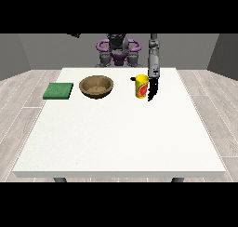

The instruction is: Pick the cup and pour the ball into the bowl, then pick the bowl and place it on the pad

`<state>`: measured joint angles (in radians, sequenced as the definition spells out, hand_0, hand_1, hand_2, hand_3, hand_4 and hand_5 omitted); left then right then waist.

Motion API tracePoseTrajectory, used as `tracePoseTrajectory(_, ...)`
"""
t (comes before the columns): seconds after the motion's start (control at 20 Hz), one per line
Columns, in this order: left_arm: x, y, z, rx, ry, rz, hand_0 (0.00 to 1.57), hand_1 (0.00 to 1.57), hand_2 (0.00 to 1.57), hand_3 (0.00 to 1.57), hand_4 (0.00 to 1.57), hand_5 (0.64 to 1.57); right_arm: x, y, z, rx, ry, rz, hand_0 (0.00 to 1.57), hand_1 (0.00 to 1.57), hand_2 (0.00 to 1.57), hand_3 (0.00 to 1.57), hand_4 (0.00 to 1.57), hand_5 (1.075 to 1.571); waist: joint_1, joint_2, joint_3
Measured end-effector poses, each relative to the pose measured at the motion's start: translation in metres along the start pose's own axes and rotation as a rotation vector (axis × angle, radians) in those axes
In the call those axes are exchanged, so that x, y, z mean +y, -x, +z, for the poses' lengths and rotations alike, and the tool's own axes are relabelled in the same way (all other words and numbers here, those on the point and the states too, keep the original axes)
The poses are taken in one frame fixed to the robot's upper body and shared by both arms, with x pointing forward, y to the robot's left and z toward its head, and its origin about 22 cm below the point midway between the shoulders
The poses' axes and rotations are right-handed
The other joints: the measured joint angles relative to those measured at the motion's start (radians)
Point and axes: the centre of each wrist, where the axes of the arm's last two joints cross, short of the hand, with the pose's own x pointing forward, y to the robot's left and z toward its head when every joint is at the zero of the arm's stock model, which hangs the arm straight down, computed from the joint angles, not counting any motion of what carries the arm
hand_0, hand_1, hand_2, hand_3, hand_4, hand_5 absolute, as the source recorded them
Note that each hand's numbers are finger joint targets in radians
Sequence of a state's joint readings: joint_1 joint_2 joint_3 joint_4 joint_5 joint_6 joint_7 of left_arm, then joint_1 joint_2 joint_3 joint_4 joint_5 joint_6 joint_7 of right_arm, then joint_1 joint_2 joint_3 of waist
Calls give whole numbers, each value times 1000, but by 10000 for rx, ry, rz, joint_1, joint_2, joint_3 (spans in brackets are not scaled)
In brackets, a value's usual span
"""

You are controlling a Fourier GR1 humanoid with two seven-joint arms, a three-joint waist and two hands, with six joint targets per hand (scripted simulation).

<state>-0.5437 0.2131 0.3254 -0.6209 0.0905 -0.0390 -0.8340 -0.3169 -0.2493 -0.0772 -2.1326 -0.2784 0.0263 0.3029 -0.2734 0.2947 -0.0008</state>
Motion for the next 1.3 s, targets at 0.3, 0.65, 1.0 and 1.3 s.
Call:
tracePoseTrajectory(0.3, 11, 4, 7, -691, -306, -2307, 1322, 1322, 1571, 1571, 1067, 1487, -11, -13, 2, -225, -94, -88, 0, 0, 0, 0, 73, 1562, -342, 157, 18)
tracePoseTrajectory(0.65, -8, 5, 3, -358, 273, -3650, 1345, 1345, 1571, 1571, 1108, 1498, -37, 3, 9, 791, 367, -254, 0, 0, 0, 0, 177, 1558, 8, -875, 25)
tracePoseTrajectory(1.0, -58, -10, -31, -254, 1183, -5713, 1405, 1405, 1571, 1571, 1090, 1543, -48, 25, 7, 1521, 825, -285, 0, 0, 0, 0, 257, 1560, 389, -1702, 22)
tracePoseTrajectory(1.3, -88, -26, -59, -621, 1233, -7985, 1415, 1415, 1571, 1571, 1026, 1552, -51, 34, 4, 1544, 656, -406, 0, 0, 0, 0, 298, 1562, 181, -1738, 19)
